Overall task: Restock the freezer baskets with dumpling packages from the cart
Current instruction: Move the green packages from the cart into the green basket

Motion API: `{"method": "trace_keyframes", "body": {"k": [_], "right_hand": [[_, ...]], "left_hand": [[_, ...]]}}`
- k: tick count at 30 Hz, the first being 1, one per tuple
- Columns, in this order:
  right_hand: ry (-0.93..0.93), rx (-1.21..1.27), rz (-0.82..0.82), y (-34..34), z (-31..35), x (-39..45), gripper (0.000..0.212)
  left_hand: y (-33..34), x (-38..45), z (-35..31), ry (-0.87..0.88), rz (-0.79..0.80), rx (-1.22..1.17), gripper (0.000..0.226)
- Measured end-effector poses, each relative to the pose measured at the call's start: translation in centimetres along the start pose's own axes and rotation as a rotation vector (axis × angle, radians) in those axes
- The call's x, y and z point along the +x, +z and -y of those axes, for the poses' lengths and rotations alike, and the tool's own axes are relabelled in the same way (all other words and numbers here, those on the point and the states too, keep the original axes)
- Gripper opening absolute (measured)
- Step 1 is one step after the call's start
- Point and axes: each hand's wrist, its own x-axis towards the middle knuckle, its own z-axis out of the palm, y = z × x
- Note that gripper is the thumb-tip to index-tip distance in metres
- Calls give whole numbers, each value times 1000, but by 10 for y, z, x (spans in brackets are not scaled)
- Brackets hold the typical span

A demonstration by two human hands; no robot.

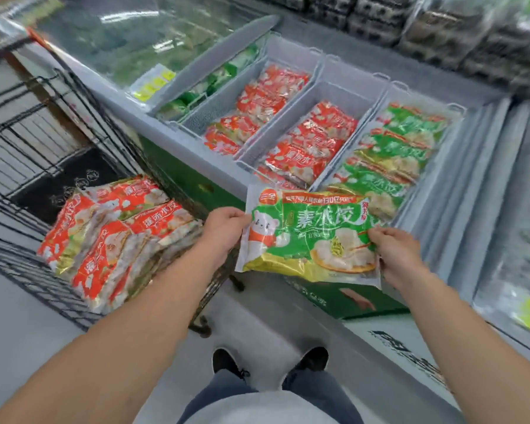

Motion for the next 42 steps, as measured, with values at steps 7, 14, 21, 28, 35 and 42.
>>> {"method": "trace_keyframes", "body": {"k": [7,14,21,28,35,42], "right_hand": [[4,30,-59,-96,12,64,13],[-14,55,-119,-128,47,119,10],[3,-38,-249,-123,88,212,14],[32,-150,-385,-104,137,326,12],[64,-179,-459,-106,181,445,24],[13,-384,-442,-114,204,525,32]], "left_hand": [[115,27,-67,81,72,207,23],[183,69,-125,161,103,323,16],[243,175,-178,175,208,389,16],[315,301,-229,179,288,459,27],[395,412,-278,212,352,474,26],[461,469,-289,255,436,569,35]]}}
